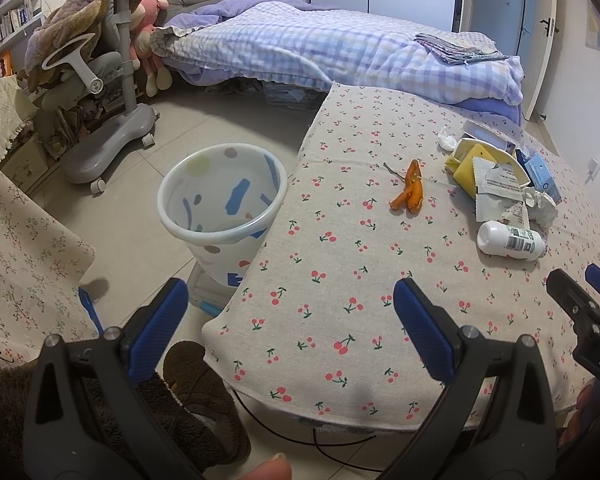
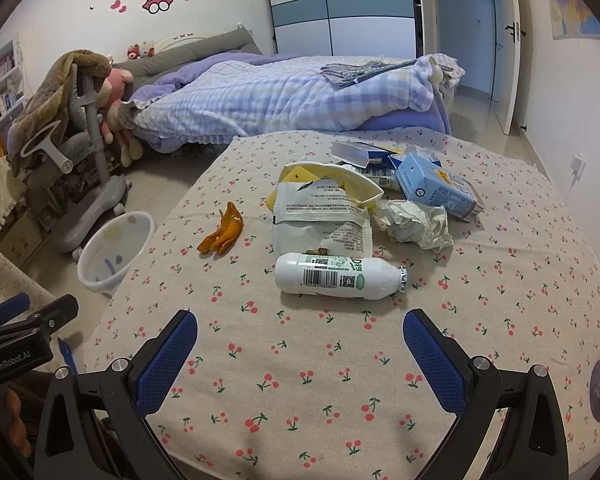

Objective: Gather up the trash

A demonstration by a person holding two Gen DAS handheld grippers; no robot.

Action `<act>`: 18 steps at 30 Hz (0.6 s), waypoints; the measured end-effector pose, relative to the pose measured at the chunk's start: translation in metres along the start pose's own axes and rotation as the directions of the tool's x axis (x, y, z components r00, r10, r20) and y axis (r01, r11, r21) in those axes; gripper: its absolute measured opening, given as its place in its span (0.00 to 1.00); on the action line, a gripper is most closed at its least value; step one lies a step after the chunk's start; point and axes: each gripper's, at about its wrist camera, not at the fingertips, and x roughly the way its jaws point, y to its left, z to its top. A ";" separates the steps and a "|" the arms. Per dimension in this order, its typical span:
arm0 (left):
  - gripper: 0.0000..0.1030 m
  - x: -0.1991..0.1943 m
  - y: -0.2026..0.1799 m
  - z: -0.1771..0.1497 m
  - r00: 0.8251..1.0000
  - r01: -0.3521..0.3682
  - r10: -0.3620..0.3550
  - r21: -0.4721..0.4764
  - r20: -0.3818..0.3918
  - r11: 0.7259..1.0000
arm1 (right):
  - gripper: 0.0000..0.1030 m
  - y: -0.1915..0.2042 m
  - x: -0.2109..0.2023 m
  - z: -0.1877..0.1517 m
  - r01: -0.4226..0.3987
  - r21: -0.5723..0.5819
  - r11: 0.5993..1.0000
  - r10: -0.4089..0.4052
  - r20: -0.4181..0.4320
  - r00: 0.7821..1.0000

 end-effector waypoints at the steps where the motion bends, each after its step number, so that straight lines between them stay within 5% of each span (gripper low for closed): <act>1: 0.99 0.000 -0.001 -0.001 1.000 0.000 0.000 0.001 0.001 1.000 | 1.00 0.001 0.000 0.000 0.000 0.001 1.000 0.000 0.000 1.000; 18: 0.99 0.001 -0.002 -0.003 1.000 -0.013 0.013 -0.001 0.013 1.000 | 1.00 0.001 -0.005 0.004 -0.004 -0.003 1.000 0.004 0.002 1.000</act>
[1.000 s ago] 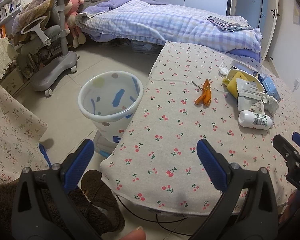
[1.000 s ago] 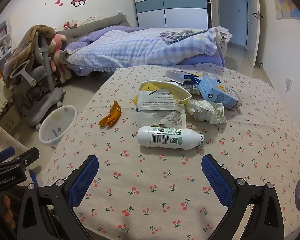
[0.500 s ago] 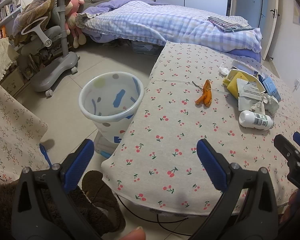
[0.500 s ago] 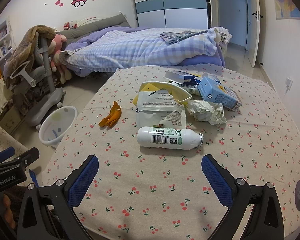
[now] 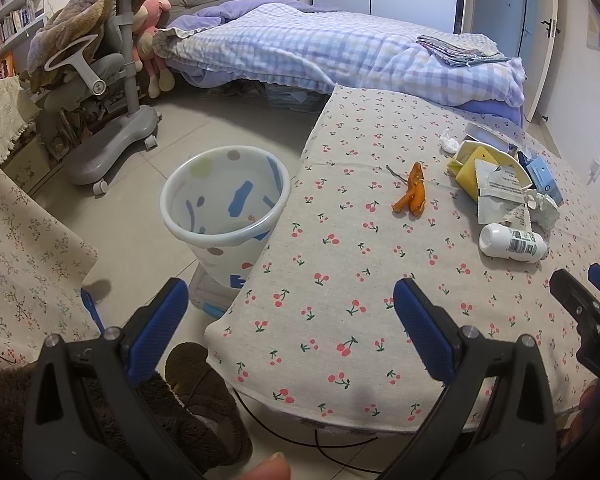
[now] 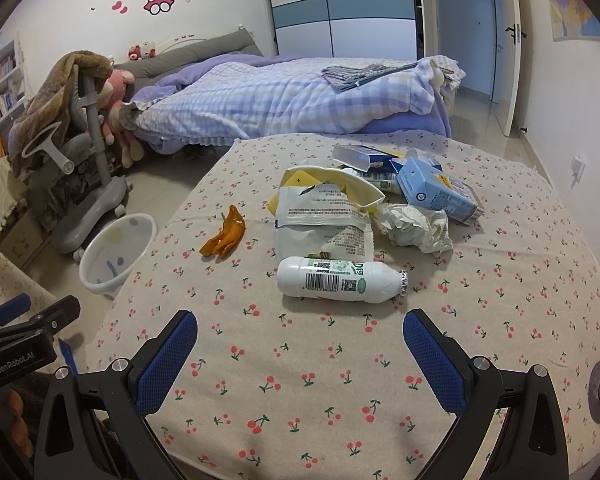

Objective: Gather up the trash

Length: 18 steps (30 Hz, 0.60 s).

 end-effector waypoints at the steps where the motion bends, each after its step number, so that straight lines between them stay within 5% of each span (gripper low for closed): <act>1: 0.99 0.000 0.000 0.000 1.000 0.002 -0.002 -0.001 0.000 1.000 | 1.00 0.000 -0.001 0.000 -0.002 -0.001 1.000 0.002 -0.002 1.000; 12: 0.99 -0.003 0.003 -0.001 1.000 0.007 -0.007 -0.009 0.014 1.000 | 1.00 0.003 -0.004 -0.001 -0.003 0.002 1.000 0.003 0.005 1.000; 18: 0.99 -0.009 0.005 0.003 0.997 0.075 -0.074 -0.019 0.013 0.997 | 1.00 -0.006 -0.006 0.000 -0.035 0.040 0.999 0.036 -0.019 0.999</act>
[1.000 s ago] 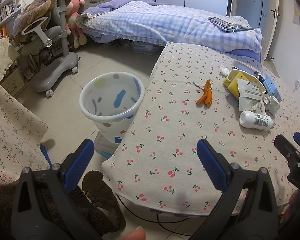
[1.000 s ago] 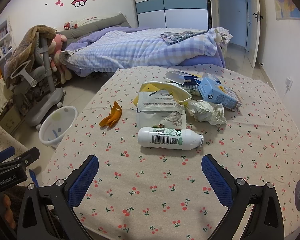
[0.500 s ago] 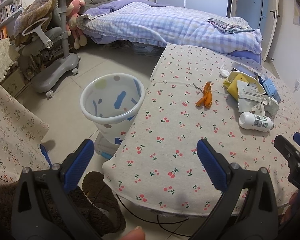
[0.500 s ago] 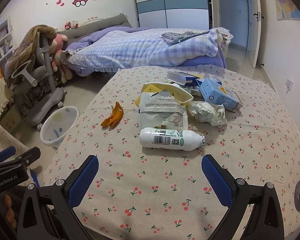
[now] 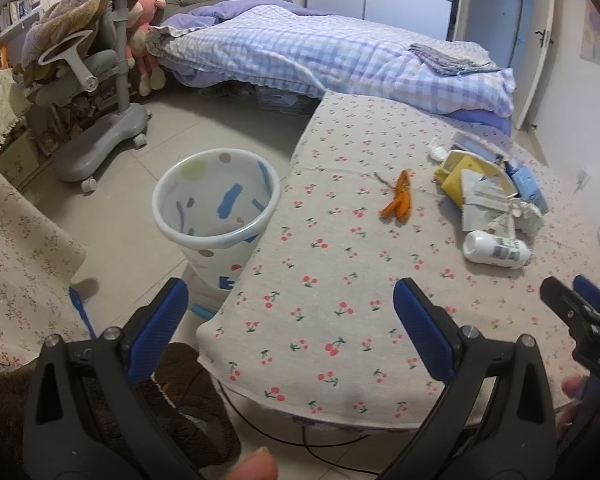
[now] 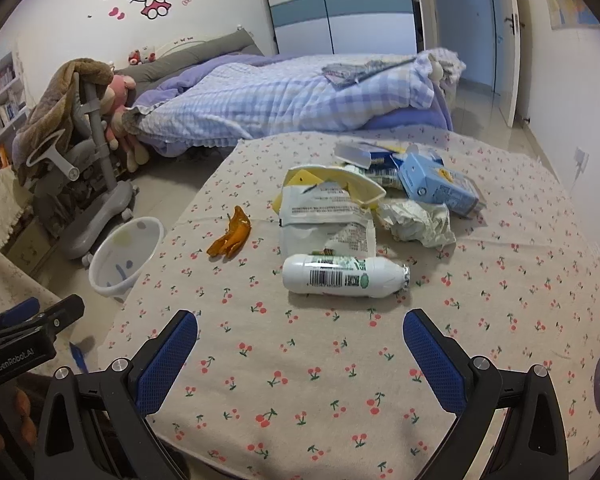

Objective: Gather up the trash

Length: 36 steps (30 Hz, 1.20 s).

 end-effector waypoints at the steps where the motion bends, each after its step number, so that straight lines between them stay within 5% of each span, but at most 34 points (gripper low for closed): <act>1: 0.99 0.000 -0.002 0.002 1.000 0.006 -0.006 0.008 0.000 1.000 | 1.00 -0.005 0.000 0.003 -0.014 0.022 1.000 0.015 -0.027 1.000; 10: 0.99 0.023 -0.059 0.056 0.987 0.136 -0.110 0.240 -0.118 0.961 | 1.00 -0.085 -0.003 0.069 0.053 0.165 0.985 -0.027 -0.159 0.987; 16: 0.99 0.077 -0.077 0.089 0.956 0.220 -0.174 0.187 -0.235 0.958 | 1.00 -0.125 0.022 0.090 0.102 0.207 0.973 -0.060 -0.196 0.979; 22: 0.73 0.133 -0.093 0.088 0.901 0.288 -0.225 0.122 -0.371 0.950 | 1.00 -0.162 0.075 0.086 0.084 0.309 0.947 0.027 -0.336 0.942; 30: 0.56 0.169 -0.106 0.091 0.860 0.326 -0.255 0.091 -0.442 0.941 | 1.00 -0.176 0.114 0.097 0.006 0.418 0.908 0.149 -0.337 0.930; 36: 0.36 0.182 -0.107 0.090 0.847 0.316 -0.232 0.102 -0.478 0.943 | 0.93 -0.172 0.142 0.102 0.008 0.426 0.905 0.161 -0.358 0.920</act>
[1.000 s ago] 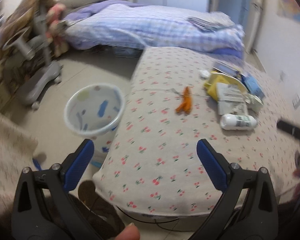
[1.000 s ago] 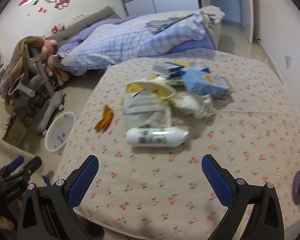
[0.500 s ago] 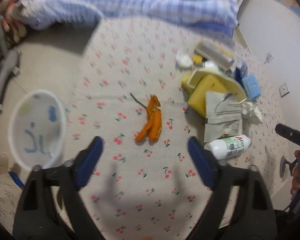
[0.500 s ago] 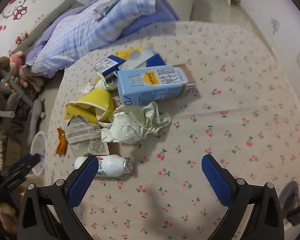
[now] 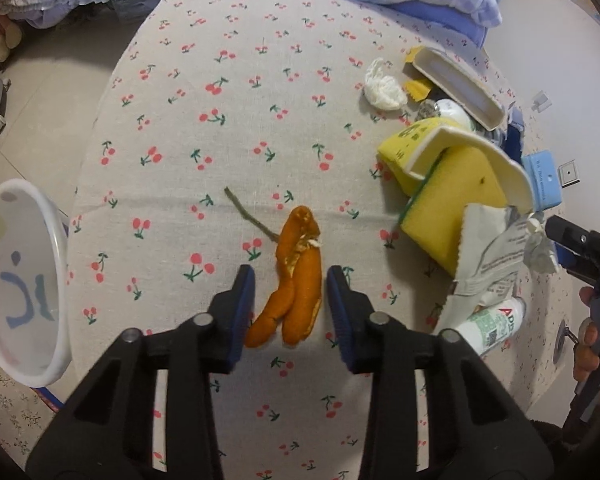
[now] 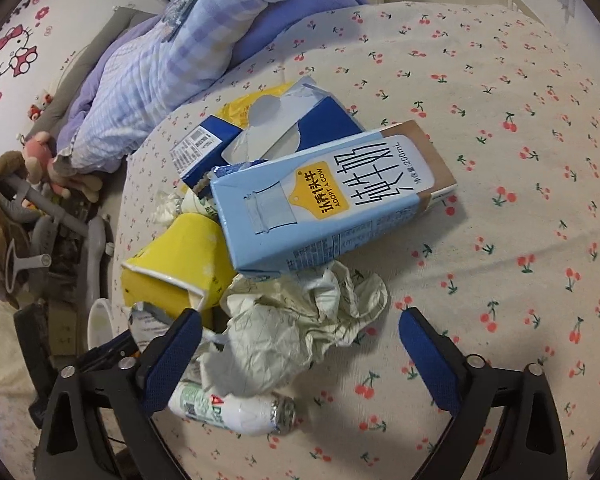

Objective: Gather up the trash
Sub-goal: 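Grasp the orange peel with the left tool while the right tool grasps crumpled paper, then carry both items over the white bin and open the left tool to drop the peel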

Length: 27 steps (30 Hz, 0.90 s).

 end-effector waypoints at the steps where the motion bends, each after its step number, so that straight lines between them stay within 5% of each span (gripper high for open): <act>1: 0.34 -0.001 0.000 -0.001 1.000 -0.002 0.002 0.003 0.002 1.000 | 0.92 0.000 0.004 0.002 -0.002 0.001 1.000 0.002 -0.006 1.000; 7: 0.18 0.000 0.001 -0.001 1.000 0.018 -0.018 -0.001 0.005 1.000 | 0.69 -0.004 0.019 0.003 0.012 0.007 1.000 -0.012 -0.018 1.000; 12: 0.15 -0.001 0.000 -0.002 0.999 0.040 -0.040 -0.008 -0.002 0.999 | 0.34 -0.003 0.013 -0.003 0.017 -0.025 1.000 -0.017 -0.005 1.000; 17: 0.14 -0.012 -0.003 -0.012 0.999 0.048 -0.048 -0.010 0.006 0.999 | 0.26 -0.012 0.002 -0.012 -0.009 0.007 1.000 0.009 -0.003 1.000; 27: 0.14 -0.056 0.009 -0.037 0.993 0.084 -0.080 -0.038 0.086 0.996 | 0.25 -0.012 -0.048 -0.033 -0.054 -0.029 0.998 0.056 0.074 0.996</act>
